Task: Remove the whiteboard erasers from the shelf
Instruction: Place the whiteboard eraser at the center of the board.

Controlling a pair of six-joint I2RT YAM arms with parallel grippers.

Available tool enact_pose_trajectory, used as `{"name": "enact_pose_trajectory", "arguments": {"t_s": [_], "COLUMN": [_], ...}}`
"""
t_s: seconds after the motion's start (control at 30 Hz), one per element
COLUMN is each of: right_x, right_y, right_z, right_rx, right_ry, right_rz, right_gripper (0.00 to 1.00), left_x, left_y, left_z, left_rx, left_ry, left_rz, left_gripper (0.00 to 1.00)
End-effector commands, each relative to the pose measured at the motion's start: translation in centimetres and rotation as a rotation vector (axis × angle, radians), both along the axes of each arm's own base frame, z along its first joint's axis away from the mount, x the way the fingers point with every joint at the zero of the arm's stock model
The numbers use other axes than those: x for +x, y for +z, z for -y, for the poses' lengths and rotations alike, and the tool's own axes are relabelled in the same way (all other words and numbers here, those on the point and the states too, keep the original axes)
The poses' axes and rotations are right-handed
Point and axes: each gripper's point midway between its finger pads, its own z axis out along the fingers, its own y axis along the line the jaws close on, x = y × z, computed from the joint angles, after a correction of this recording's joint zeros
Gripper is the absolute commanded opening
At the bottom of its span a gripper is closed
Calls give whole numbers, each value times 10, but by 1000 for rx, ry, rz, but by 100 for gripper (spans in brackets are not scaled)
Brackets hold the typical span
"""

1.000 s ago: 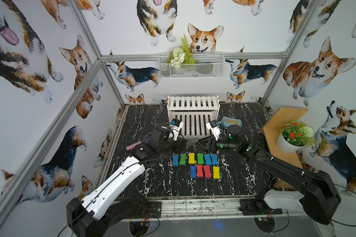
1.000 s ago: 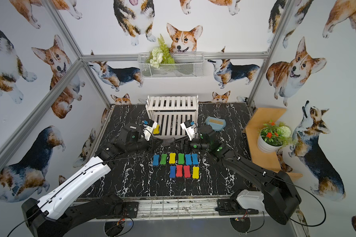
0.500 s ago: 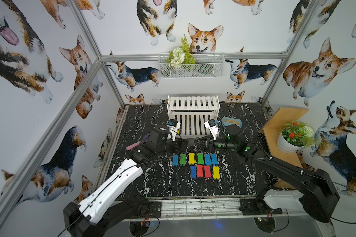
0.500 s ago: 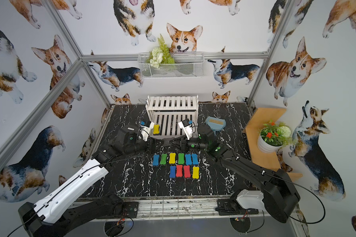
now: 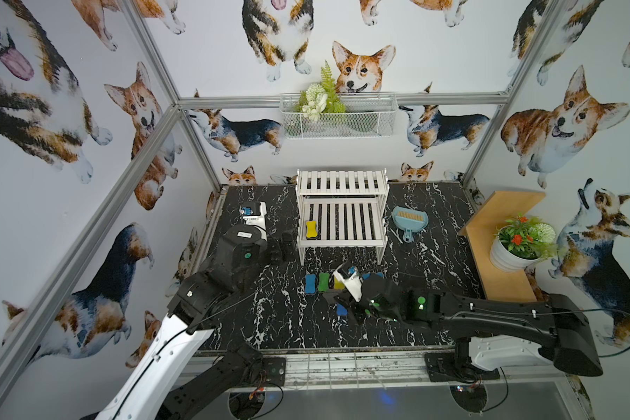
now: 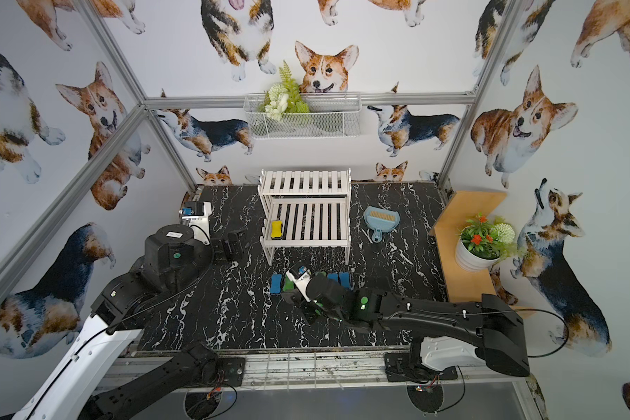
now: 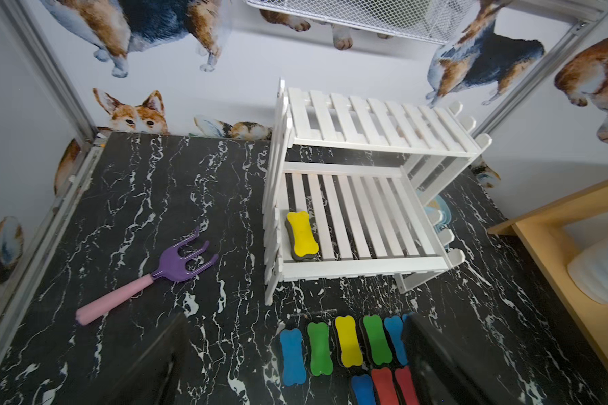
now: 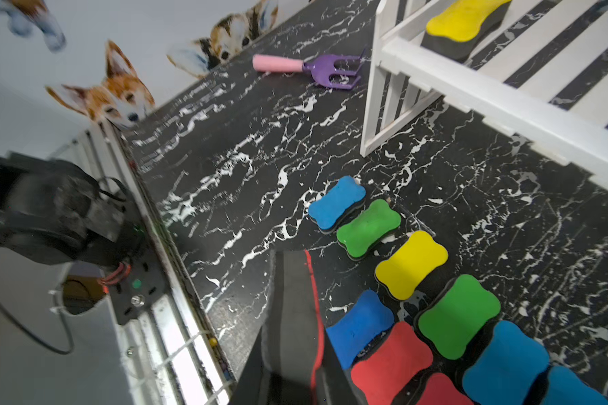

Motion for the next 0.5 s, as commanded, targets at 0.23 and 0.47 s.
{"name": "enact_pose_trajectory", "arguments": {"t_s": [0.23, 0.47], "right_x": [-6, -2], "right_y": [-61, -83], "right_z": [-10, -24], "right_rx": [-379, -514], "right_ry": [-40, -65], "right_rz": [229, 340], "right_gripper": [4, 5], "left_x": [3, 2], "left_y": [-9, -11], "left_z": [-7, -7], "left_rx": [46, 49], "left_ry": [32, 30], "left_rz": [-27, -28], "left_gripper": [99, 99]}}
